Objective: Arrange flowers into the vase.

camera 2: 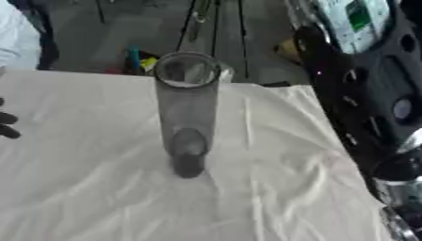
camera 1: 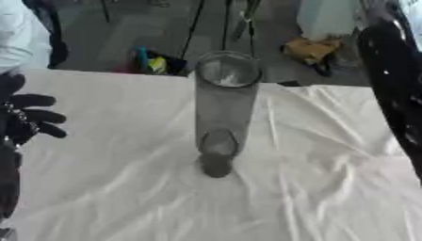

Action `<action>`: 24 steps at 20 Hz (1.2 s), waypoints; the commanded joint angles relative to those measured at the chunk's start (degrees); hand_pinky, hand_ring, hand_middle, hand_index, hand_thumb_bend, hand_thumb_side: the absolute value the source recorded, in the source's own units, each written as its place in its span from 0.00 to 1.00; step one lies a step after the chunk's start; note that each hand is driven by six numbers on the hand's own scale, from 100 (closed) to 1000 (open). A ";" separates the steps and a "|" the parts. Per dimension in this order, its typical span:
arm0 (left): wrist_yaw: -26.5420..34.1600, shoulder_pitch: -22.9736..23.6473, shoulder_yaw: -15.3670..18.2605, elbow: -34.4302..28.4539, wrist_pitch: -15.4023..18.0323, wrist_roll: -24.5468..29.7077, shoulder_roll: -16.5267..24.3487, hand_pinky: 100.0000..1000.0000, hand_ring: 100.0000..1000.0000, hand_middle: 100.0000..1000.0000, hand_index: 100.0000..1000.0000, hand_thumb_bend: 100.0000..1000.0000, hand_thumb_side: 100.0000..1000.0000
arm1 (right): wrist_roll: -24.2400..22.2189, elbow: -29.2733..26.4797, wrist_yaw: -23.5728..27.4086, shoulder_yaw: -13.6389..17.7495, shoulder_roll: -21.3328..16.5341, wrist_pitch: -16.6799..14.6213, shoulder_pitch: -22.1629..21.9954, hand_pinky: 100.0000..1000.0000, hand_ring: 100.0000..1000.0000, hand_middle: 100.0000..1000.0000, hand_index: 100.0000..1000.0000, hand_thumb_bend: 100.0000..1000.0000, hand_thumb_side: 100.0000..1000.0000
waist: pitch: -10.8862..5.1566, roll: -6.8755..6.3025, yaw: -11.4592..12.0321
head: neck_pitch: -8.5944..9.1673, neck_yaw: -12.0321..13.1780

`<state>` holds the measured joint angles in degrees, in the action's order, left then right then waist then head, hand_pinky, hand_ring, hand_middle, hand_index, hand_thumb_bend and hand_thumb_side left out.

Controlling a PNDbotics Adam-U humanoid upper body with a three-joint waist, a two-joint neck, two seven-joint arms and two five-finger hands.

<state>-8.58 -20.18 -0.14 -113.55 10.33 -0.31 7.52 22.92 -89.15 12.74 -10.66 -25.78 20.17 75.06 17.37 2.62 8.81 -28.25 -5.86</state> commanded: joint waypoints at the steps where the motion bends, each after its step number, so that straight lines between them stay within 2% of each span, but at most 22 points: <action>1: 0.22 -0.50 -0.27 -1.04 -0.06 -0.02 0.76 0.45 0.56 0.62 0.92 0.00 1.00 | -0.08 -1.11 -0.38 0.27 -0.53 0.68 0.89 0.00 0.00 0.00 0.14 0.00 0.68 | -2.19 0.58 0.05 | -0.54 0.18; 5: 0.25 -0.52 -0.30 -1.04 -0.09 -0.01 0.66 0.45 0.56 0.62 0.92 0.00 1.00 | -0.20 -1.02 -0.40 0.18 -0.16 1.51 0.50 0.00 0.00 0.00 0.14 0.00 0.68 | -2.18 0.62 0.05 | -0.64 0.29; 6: 0.26 -0.52 -0.32 -1.04 -0.12 0.01 0.62 0.45 0.56 0.62 0.92 0.00 1.00 | -0.24 -1.07 -0.45 0.17 -0.04 1.85 0.34 0.00 0.00 0.00 0.14 0.00 0.66 | -2.17 0.63 0.09 | -0.63 0.33; 9: 0.26 -0.54 -0.32 -1.04 -0.13 0.00 0.53 0.45 0.56 0.62 0.91 0.00 1.00 | -0.32 -1.09 -1.01 0.13 0.09 2.32 -0.17 0.00 0.00 0.00 0.14 0.00 0.69 | -2.05 0.59 0.28 | -0.53 0.33; 24: 0.11 -0.59 -0.32 -1.04 -0.11 -0.13 0.08 0.45 0.56 0.62 0.91 0.00 1.00 | -1.57 -0.01 -1.84 0.02 0.78 2.42 -1.60 0.00 0.00 0.00 0.14 0.00 0.69 | -1.13 0.31 0.71 | -1.11 -0.07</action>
<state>-8.58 -20.19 -0.14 -113.55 10.29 -0.32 7.46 21.62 -89.05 11.37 -10.97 -24.45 22.71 72.52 17.37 2.62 9.47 -28.81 -5.75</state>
